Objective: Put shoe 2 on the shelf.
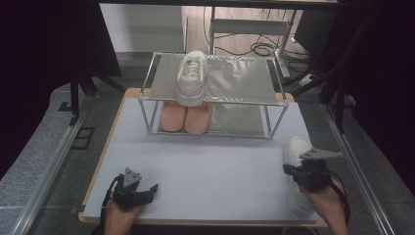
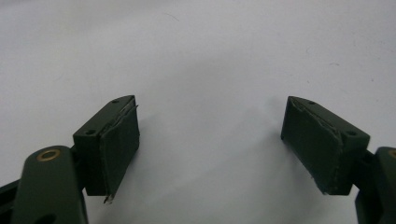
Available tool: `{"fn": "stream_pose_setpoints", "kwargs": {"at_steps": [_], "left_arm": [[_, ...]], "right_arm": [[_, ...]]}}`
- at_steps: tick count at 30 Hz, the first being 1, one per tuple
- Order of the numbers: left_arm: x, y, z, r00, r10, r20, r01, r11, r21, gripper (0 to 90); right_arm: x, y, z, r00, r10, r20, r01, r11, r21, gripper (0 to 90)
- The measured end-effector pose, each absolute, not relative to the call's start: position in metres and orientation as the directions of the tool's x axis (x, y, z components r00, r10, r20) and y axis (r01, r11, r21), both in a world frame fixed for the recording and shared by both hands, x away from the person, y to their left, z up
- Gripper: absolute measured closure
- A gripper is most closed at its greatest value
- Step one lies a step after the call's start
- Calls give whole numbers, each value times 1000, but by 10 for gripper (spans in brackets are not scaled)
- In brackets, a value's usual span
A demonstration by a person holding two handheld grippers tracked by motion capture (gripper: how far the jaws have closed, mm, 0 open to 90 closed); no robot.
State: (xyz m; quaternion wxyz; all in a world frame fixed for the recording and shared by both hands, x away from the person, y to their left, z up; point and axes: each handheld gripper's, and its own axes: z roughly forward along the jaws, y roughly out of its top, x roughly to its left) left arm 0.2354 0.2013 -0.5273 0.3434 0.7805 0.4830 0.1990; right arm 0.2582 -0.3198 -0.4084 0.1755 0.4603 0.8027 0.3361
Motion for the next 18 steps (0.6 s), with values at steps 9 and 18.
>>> {"fn": "stream_pose_setpoints", "kwargs": {"at_steps": [9, 18], "left_arm": [[235, 201, -527, 455, 890, -21, 617, -299, 728, 193], [236, 201, -527, 455, 890, -21, 617, -298, 728, 193]], "right_arm": [[236, -345, -410, -470, 883, 12, 639, 331, 694, 899], [226, -362, -419, -432, 902, 4, 671, 318, 670, 900]]}}
